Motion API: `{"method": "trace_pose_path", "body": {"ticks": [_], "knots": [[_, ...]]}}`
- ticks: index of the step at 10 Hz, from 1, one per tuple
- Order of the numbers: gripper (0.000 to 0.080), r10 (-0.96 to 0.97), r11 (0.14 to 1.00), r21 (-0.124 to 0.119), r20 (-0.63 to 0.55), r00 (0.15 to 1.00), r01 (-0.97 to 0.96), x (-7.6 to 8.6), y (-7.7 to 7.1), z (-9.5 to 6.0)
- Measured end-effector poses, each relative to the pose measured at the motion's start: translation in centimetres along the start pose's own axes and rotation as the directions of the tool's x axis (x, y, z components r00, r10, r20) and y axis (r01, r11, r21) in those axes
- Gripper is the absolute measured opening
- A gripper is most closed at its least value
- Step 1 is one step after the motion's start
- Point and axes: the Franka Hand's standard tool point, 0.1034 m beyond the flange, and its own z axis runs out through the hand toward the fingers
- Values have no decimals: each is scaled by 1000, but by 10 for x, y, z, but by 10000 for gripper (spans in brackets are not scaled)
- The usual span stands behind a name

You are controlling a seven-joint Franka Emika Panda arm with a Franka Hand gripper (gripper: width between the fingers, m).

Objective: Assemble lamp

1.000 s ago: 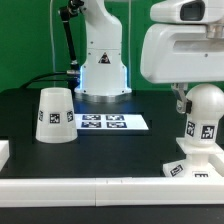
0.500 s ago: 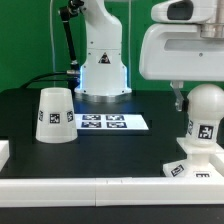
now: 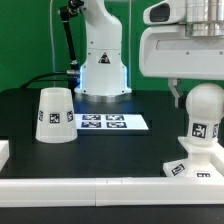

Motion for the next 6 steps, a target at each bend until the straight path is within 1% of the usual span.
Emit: {"method": "trace_pose_path", "body": {"ticks": [3,4,6], "knots": [[580,224,975,13,23,974,-224,0,0,0],[580,309,951,14,32,950,-310,0,0,0],[580,374,927,13,34,927,-374,1,0,0]]}}
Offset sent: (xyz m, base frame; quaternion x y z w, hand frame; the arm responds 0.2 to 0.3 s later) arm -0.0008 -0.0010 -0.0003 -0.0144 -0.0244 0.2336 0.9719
